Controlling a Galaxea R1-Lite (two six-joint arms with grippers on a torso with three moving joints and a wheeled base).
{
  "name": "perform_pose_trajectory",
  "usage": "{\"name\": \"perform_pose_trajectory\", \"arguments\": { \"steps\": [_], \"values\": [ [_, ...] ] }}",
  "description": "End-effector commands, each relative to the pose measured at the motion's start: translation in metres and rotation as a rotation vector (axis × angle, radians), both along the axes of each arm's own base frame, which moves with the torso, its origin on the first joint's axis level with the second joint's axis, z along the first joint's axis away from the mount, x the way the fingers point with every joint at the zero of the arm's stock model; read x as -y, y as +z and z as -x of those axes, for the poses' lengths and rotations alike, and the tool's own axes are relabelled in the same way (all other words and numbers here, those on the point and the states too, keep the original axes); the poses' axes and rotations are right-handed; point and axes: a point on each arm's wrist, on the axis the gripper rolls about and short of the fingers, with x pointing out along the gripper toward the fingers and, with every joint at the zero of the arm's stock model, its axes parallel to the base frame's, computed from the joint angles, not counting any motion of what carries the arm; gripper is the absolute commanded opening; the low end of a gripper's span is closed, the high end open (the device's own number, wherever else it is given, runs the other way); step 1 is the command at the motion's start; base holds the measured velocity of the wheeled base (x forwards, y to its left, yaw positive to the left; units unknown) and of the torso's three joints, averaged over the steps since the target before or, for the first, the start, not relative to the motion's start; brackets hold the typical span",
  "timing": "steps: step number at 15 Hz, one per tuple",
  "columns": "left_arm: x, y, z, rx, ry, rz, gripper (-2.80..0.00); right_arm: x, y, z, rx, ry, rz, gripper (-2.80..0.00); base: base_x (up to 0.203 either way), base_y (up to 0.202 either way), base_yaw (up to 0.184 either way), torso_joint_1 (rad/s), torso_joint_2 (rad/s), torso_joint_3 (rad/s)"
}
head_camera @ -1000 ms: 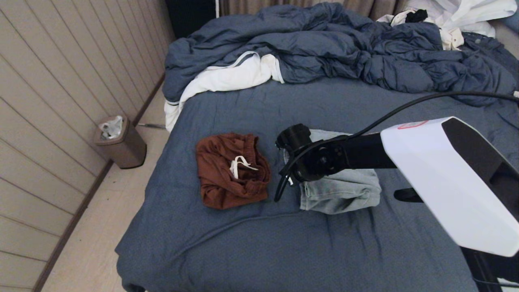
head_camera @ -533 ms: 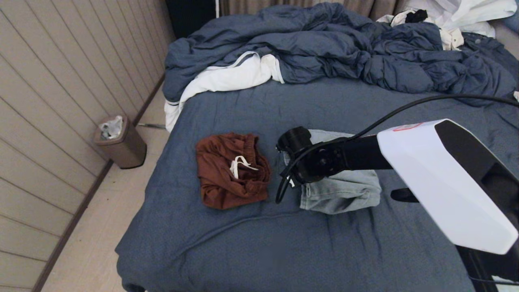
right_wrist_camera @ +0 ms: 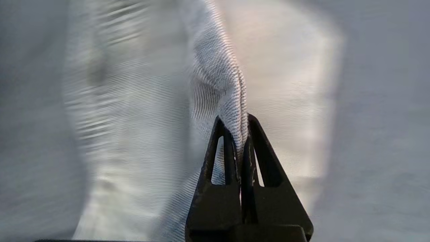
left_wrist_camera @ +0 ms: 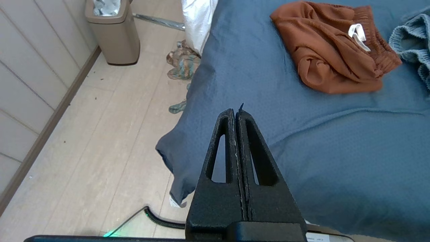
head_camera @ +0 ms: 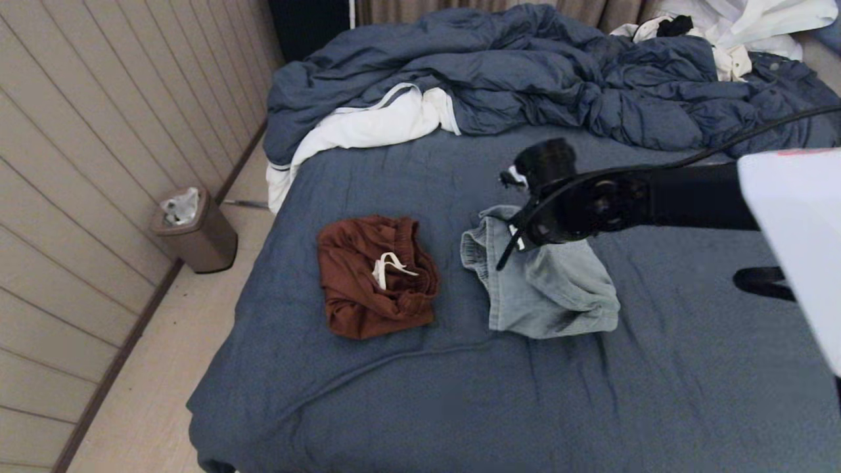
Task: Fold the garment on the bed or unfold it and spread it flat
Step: Unford the blue shorts
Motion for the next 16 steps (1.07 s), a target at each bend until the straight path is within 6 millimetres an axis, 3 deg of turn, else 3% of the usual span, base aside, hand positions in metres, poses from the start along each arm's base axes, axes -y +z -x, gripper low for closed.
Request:
{"name": "perform_pose_trajectory", "arguments": {
  "steps": [1,5,10,12,16],
  "values": [
    [0.000,0.000,0.000,-0.001,0.001,0.001,-2.80,0.041,0.033,0.012,0.059,-0.075,-0.012,-2.80,0.000,0.000,0.000,0.000,0.00,0.000],
    [0.000,0.000,0.000,-0.001,0.001,0.001,-2.80,0.117,0.027,0.016,0.014,-0.200,-0.042,-2.80,0.000,0.000,0.000,0.000,0.00,0.000],
    [0.000,0.000,0.000,-0.001,0.001,0.001,-2.80,0.210,0.003,0.014,-0.016,-0.334,-0.120,-2.80,0.000,0.000,0.000,0.000,0.00,0.000],
    [0.000,0.000,0.000,-0.001,0.001,0.001,-2.80,0.236,-0.009,0.011,-0.013,-0.366,-0.132,-2.80,0.000,0.000,0.000,0.000,0.00,0.000],
    [0.000,0.000,0.000,-0.001,0.001,0.001,-2.80,0.268,-0.023,0.009,0.002,-0.408,-0.113,-2.80,0.000,0.000,0.000,0.000,0.00,0.000]
  ]
}}
